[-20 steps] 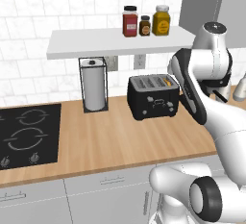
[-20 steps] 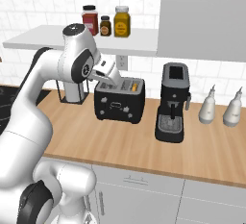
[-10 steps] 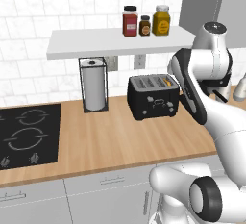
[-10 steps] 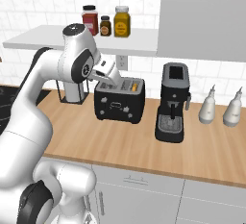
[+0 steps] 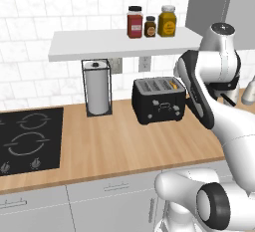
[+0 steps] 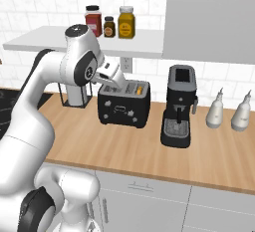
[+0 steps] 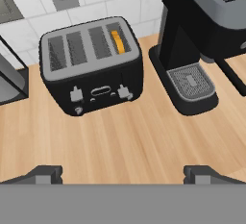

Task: Start the toaster. Once the lever pops up, take the bread to the plate on the dining counter.

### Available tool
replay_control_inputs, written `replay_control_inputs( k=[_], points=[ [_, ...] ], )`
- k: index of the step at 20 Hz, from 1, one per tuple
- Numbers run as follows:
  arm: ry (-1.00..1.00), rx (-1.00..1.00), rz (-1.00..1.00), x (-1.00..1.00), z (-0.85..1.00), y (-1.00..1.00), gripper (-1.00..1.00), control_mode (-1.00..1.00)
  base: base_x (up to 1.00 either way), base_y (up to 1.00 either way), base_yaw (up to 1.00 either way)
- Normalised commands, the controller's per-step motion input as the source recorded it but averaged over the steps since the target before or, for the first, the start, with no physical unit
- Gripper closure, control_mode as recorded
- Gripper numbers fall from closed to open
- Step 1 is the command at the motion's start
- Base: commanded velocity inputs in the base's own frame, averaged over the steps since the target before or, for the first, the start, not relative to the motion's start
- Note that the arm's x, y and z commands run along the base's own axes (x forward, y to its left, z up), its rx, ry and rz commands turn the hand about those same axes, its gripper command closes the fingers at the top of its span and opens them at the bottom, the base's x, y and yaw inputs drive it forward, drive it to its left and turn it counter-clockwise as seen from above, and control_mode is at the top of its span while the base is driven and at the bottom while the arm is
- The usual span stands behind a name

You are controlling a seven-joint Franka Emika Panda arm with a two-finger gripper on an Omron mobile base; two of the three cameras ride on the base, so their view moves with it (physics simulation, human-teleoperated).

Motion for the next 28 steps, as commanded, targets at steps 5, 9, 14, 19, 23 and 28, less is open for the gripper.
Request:
replay_control_inputs(
  k=[5, 9, 14, 19, 23, 28],
  points=[
    [0.00, 0.00, 0.00, 0.00, 0.00, 0.00, -1.00, -1.00, 0.00, 0.00, 0.00],
    [0.00, 0.00, 0.00, 0.00, 0.00, 0.00, -1.00, -1.00, 0.00, 0.00, 0.00],
    [0.00, 0.00, 0.00, 0.00, 0.00, 0.00, -1.00, -1.00, 0.00, 0.00, 0.00],
    [0.00, 0.00, 0.00, 0.00, 0.00, 0.00, -1.00, -1.00, 0.00, 0.00, 0.00],
    [0.00, 0.00, 0.00, 0.00, 0.00, 0.00, -1.00, -1.00, 0.00, 0.00, 0.00],
    [0.00, 0.00, 0.00, 0.00, 0.00, 0.00, -1.00, -1.00, 0.00, 0.00, 0.00]
  ],
)
